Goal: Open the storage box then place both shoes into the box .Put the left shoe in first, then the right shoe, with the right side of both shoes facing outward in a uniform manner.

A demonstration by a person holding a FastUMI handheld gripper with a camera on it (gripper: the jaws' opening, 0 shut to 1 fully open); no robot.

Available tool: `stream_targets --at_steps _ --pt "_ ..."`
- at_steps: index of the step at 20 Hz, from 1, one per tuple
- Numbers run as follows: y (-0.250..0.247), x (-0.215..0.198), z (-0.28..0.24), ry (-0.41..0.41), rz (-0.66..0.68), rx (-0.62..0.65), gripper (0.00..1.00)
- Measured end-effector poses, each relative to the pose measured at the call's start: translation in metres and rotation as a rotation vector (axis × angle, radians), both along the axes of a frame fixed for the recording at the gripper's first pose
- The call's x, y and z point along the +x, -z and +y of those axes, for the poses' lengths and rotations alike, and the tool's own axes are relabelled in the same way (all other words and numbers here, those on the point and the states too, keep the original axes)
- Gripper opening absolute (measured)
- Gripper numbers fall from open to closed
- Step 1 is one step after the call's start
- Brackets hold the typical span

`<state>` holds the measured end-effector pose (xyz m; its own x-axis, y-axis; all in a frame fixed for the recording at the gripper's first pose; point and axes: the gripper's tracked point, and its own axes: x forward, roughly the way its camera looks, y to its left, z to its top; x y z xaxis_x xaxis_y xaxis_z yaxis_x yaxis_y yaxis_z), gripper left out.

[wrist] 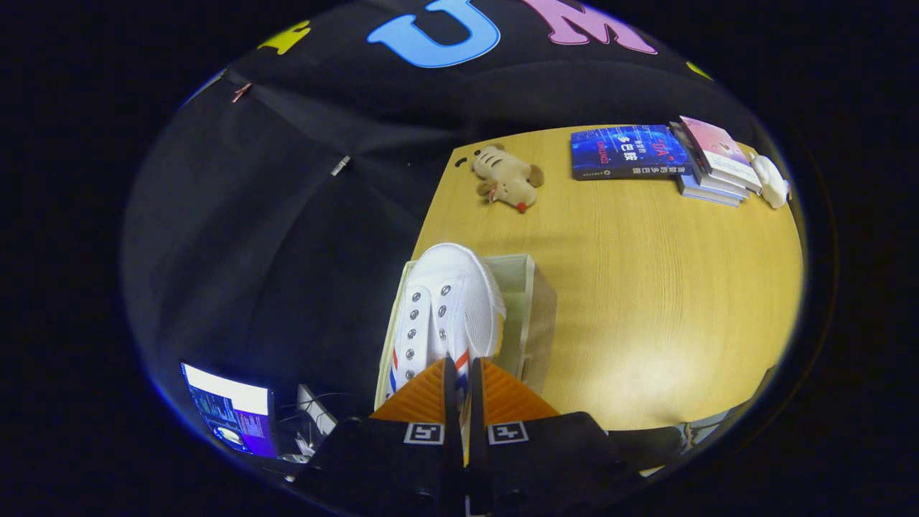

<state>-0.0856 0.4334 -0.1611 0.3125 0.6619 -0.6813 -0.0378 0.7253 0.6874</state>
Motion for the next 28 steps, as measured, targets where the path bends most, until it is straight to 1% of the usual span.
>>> stream_targets --at_steps 3,6,9,11,14,16,17,19,21,22,26,27,28 --pt "0.020 0.000 0.015 -0.011 0.011 -0.081 0.08" --pt "0.036 0.006 0.014 -0.009 0.009 -0.169 0.08" --pt "0.052 0.009 0.009 -0.021 0.028 -0.223 0.07" --pt "0.059 0.007 0.013 -0.054 0.033 -0.239 0.08" --pt "0.065 0.001 0.019 -0.068 0.053 -0.245 0.09" --pt "0.059 0.004 0.027 -0.057 0.056 -0.203 0.09" --pt "0.056 0.009 0.023 -0.046 0.047 -0.196 0.06" --pt "0.052 0.018 0.015 -0.028 0.028 -0.199 0.06" --pt "0.051 0.020 0.007 -0.019 0.016 -0.196 0.16" --pt "0.051 0.020 0.004 -0.028 0.007 -0.194 0.35" --pt "0.038 0.018 -0.001 -0.036 -0.081 -0.153 0.99" --pt "0.033 0.018 -0.003 -0.033 -0.108 -0.141 1.00" --pt "0.027 0.020 -0.006 -0.028 -0.137 -0.129 0.99"
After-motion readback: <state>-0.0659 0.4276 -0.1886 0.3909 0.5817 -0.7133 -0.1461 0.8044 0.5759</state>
